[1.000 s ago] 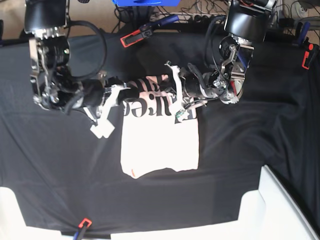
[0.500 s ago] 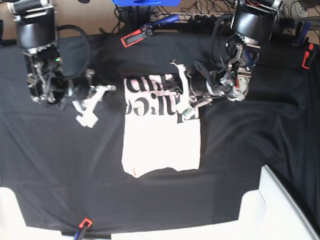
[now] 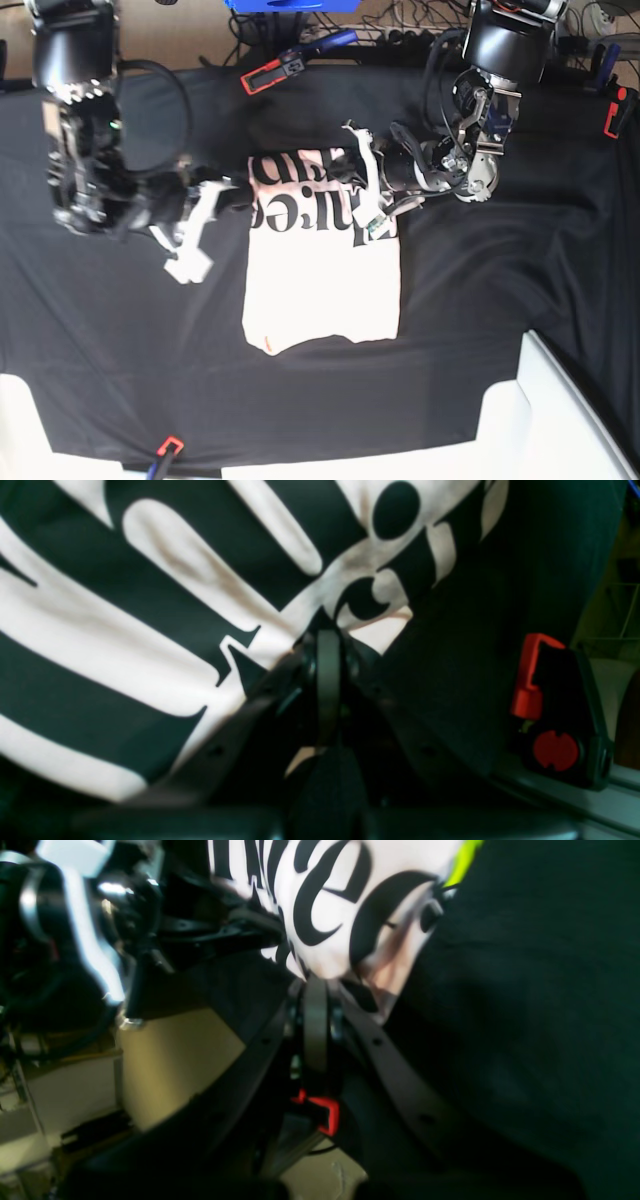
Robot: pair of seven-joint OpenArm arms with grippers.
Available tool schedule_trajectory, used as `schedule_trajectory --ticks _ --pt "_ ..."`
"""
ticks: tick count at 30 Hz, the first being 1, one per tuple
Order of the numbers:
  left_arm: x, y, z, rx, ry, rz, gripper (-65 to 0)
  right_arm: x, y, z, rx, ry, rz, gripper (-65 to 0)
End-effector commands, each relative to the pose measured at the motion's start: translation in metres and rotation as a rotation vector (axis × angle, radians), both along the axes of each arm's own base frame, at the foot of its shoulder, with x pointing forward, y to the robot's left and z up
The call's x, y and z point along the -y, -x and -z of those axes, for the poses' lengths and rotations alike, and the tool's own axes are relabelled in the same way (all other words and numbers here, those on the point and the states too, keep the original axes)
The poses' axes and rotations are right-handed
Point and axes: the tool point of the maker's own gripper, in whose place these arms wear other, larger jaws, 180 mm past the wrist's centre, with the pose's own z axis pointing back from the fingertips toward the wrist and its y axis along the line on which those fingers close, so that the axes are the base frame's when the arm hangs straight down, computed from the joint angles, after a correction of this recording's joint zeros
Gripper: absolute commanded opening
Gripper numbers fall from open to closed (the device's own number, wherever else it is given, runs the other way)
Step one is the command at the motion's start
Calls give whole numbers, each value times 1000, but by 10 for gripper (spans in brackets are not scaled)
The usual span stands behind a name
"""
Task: Fold the T-shirt properly
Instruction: 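Grasp the printed end of the shirt with both grippers and fold it inward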
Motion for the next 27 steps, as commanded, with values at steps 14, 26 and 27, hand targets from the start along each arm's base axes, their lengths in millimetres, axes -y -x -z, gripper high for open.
schedule_trajectory --ticks 14,26,27 --pt "-27 12 16 -47 -138 32 -650 -30 9 49 -101 -20 -15 -647" --pt "-25 8 12 -32 -135 34 -650 9 23 73 -81 22 -75 -647" --pt "-23 4 8 -14 -131 37 -650 7 21 70 -73 21 -82 -647"
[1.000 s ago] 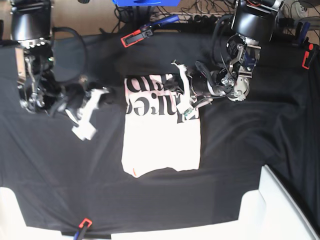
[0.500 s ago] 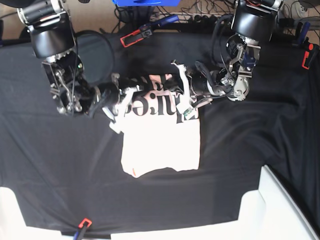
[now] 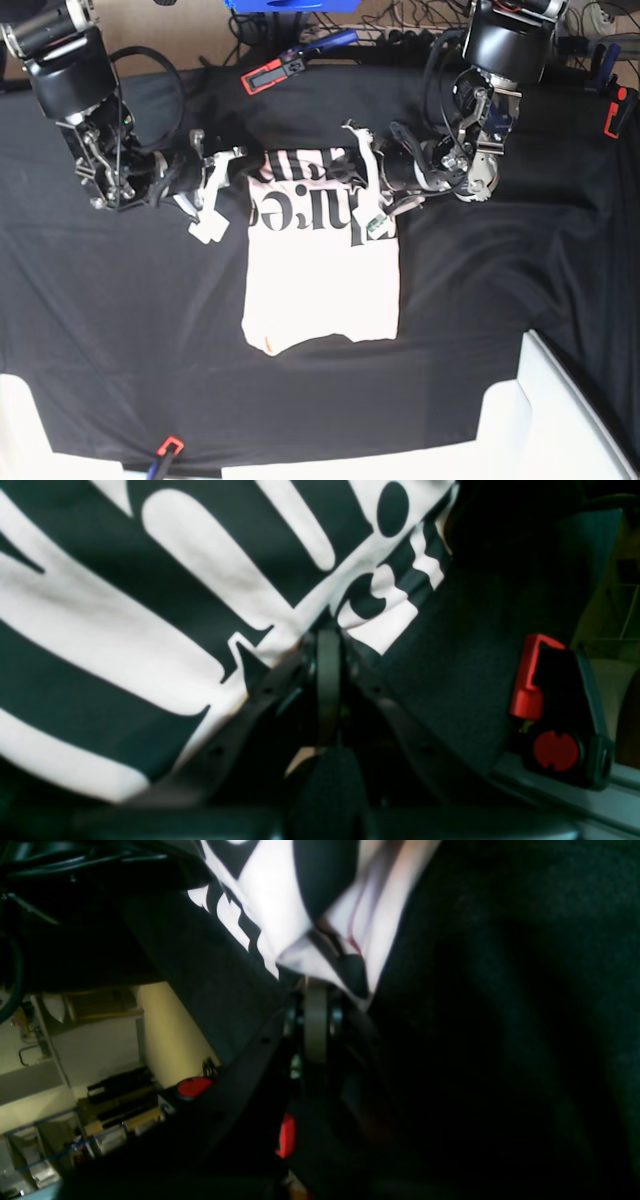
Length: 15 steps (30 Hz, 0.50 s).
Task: Fold the T-shirt properly
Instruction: 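Grasp the printed end of the shirt with both grippers and fold it inward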
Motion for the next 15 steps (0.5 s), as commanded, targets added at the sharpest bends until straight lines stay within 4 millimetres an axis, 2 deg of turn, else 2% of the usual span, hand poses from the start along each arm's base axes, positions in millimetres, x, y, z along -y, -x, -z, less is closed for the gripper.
schedule_trajectory --ticks 1,5,10,13,15 --pt "-20 2 5 -6 -114 28 -650 4 -11 -7 35 20 -12 -647" --pt "-8 -2 -19 81 -91 54 -650 -4 -13 -23 74 16 -58 -647" --pt "-1 -9 -45 158 -101 90 -650 11 -34 -44 72 58 39 -647" --pt "3 -19 -63 217 -91 91 -650 11 -42 -60 107 67 10 -647" --pt "-5 -34 -75 256 -84 34 -650 10 -52 -68 129 76 -10 -647"
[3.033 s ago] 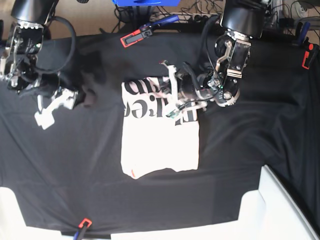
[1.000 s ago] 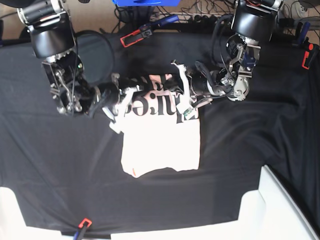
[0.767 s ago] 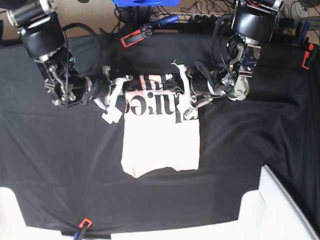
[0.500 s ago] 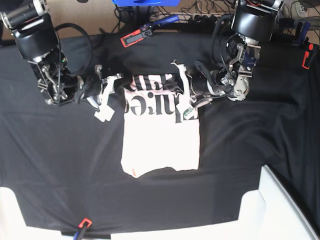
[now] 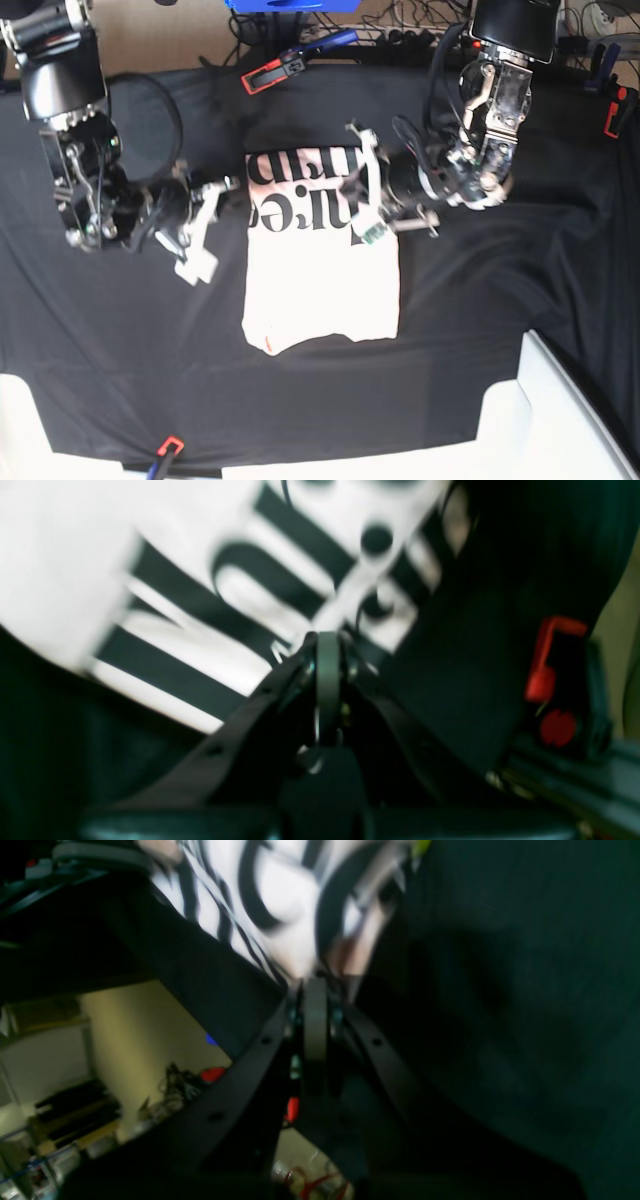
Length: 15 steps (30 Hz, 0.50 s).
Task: Fold the T-shirt properly
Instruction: 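Grasp the printed end of the shirt with both grippers and fold it inward, then open both grippers and lift them away from the folded shirt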
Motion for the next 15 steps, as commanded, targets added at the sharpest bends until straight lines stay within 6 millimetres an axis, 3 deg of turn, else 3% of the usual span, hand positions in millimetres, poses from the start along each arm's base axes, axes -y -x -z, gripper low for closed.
schedule_trajectory --ticks 1,4,9,15 --pt "-5 -18 -16 57 22 -34 -650 -3 -18 -15 55 -17 -8 -647" --pt "-18 -37 -19 67 44 -126 -650 -5 -31 -15 51 -5 -24 -647" --pt "-22 -36 13 -41 52 -165 -650 -17 -35 -3 19 -16 -19 -647" --pt "-28 -22 44 -119 85 -213 -650 -20 -12 39 -41 -8 6 -647"
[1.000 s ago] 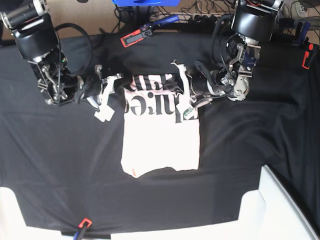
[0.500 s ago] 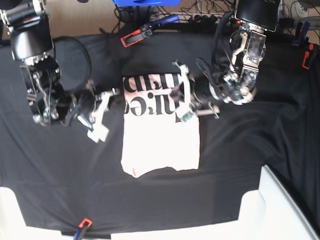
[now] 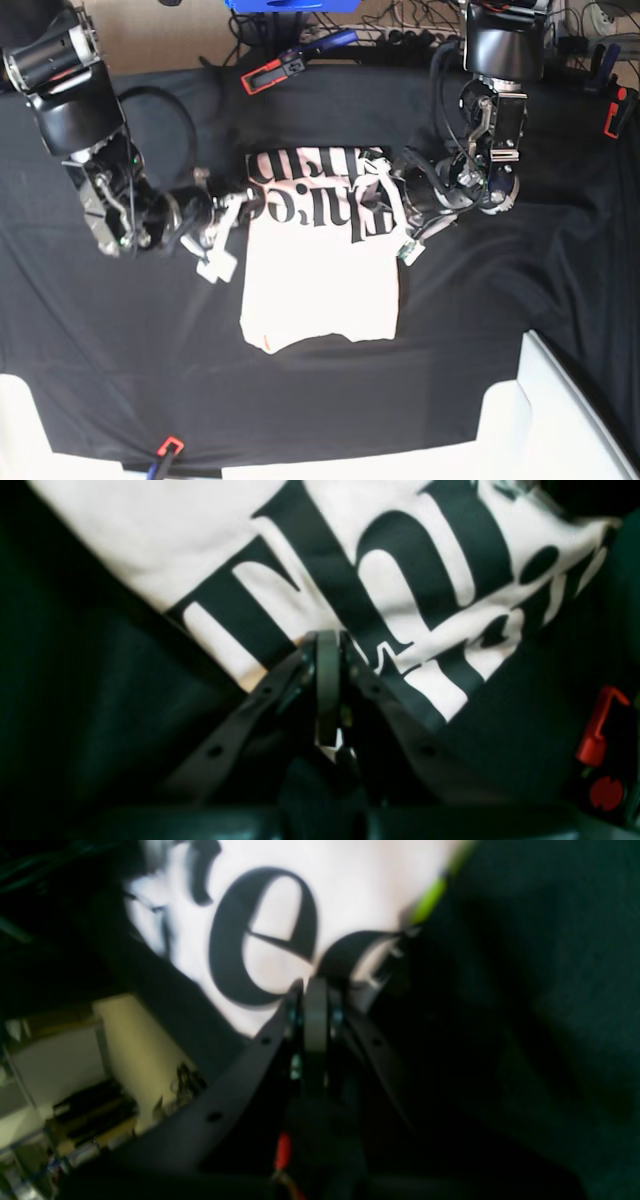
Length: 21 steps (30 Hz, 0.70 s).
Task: Fold the T-shirt properly
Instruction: 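Open both grippers and lift them away from the folded shirt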
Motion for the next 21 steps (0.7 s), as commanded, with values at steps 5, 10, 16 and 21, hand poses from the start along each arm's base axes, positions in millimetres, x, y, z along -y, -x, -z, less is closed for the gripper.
schedule_trajectory --ticks 5,10,16,21 --pt "-17 0 4 -5 -9 -19 -650 -2 9 9 52 -34 -89 -647" --pt "-22 -9 -1 23 -7 -28 -650 5 7 8 70 -25 -95 -647" --pt "-8 -38 -41 162 11 -5 -650 -6 -13 -30 220 -57 -161 -649" --pt "-12 -66 -94 333 33 -61 -650 9 -28 -38 369 101 -253 -649"
